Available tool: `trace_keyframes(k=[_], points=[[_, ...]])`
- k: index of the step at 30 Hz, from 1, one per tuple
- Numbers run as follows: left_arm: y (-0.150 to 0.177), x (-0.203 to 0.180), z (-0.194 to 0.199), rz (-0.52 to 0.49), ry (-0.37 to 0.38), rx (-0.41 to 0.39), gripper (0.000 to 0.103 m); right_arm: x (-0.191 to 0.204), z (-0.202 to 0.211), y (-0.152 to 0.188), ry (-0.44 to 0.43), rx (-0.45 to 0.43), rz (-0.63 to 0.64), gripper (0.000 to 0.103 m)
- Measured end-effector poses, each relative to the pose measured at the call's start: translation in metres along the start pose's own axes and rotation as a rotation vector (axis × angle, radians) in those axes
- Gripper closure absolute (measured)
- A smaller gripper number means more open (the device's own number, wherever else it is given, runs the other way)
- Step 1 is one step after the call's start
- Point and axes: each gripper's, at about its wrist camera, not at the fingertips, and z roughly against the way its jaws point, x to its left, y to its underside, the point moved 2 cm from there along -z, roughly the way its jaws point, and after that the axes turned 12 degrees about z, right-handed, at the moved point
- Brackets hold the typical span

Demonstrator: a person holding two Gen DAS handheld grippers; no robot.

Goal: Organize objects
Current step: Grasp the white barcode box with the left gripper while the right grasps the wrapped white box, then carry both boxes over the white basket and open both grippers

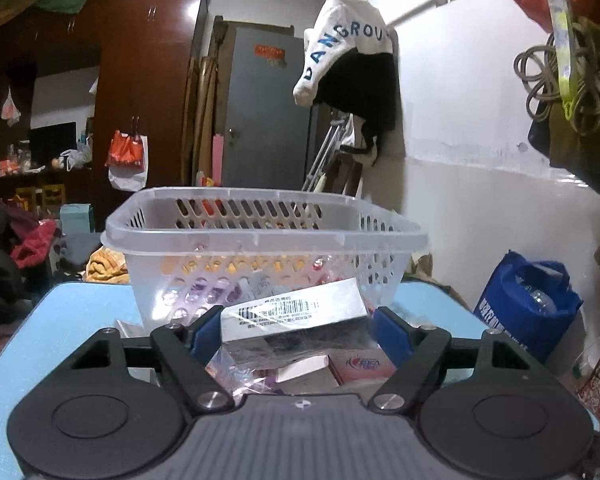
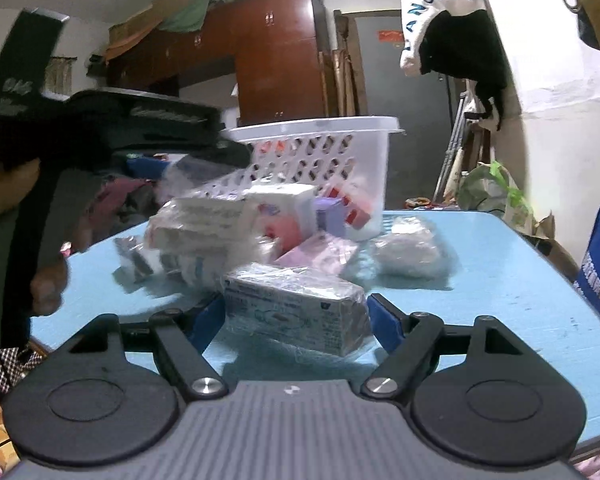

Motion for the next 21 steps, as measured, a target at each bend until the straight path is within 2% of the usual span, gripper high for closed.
trace_keyframes(k=[8, 14, 18, 21], points=[[-0.009, 0.023, 0.016, 0.025, 0.004, -0.05, 0.021, -0.028, 0.006, -0.015, 0.007, -0.023, -0.02, 0.023], [-0.019, 0.036, 0.023, 0.034, 0.028, -0.067, 0.021, -0.037, 0.001, -0.039, -0.015, -0.055, 0.018, 0.023], [-0.068, 0.031, 0.021, 0.029, 0.104, -0.056, 0.021, -0.043, -0.009, -0.087, -0.049, -0.105, 0.045, 0.023], [-0.115, 0.019, 0.012, -0.022, 0.098, -0.081, 0.021, -0.045, -0.031, -0.143, -0.147, -0.13, 0.058, 0.024]])
